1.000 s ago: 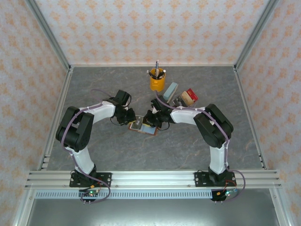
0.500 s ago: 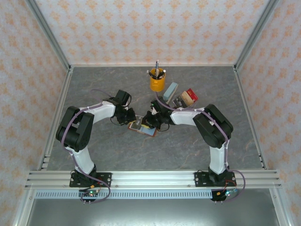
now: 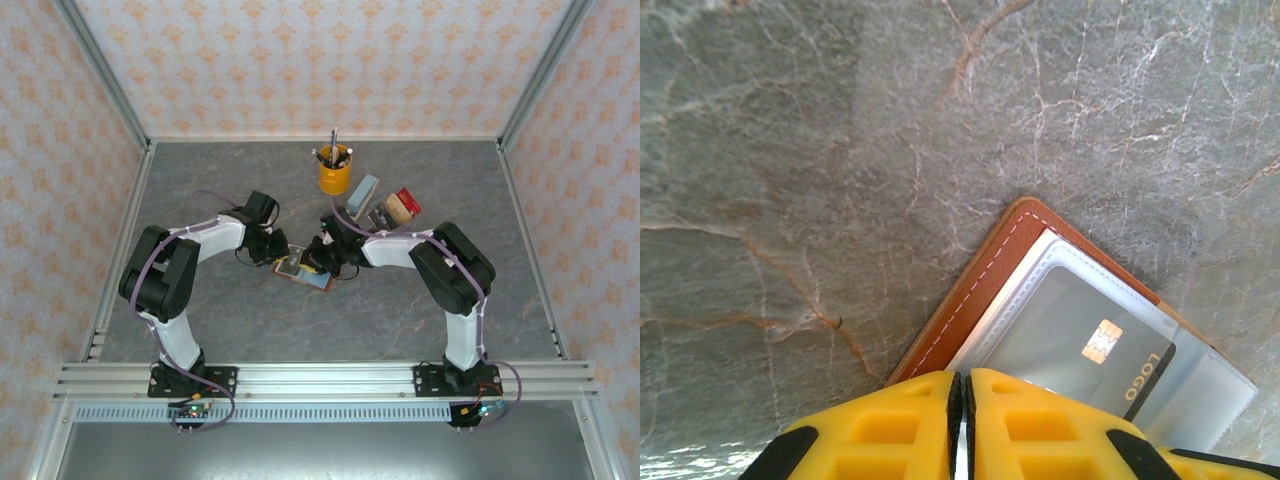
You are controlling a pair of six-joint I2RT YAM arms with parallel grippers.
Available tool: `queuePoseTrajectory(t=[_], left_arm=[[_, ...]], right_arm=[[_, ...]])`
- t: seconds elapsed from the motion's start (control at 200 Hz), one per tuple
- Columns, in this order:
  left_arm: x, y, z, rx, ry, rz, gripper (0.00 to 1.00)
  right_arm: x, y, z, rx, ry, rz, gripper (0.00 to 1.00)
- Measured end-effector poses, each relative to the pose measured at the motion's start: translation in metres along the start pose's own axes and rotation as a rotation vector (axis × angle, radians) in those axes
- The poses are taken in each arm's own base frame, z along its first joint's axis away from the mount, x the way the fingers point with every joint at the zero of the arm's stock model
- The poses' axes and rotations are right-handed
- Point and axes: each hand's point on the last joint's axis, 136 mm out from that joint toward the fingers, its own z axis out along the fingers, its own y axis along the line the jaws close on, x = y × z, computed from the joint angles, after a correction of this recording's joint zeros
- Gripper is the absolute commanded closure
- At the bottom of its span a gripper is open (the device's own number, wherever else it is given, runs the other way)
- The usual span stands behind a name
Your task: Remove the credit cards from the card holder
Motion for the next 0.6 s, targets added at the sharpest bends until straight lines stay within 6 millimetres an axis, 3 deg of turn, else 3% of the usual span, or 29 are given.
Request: queuePoseTrajectory(t=[0.601], left_arm=[[-0.0027, -0.0015, 0.0017, 0.009, -0.009, 0.001, 0.86]], right_arm=[[-0.0045, 0.0022, 0.0072, -0.023, -0.016, -0.004, 0.85]])
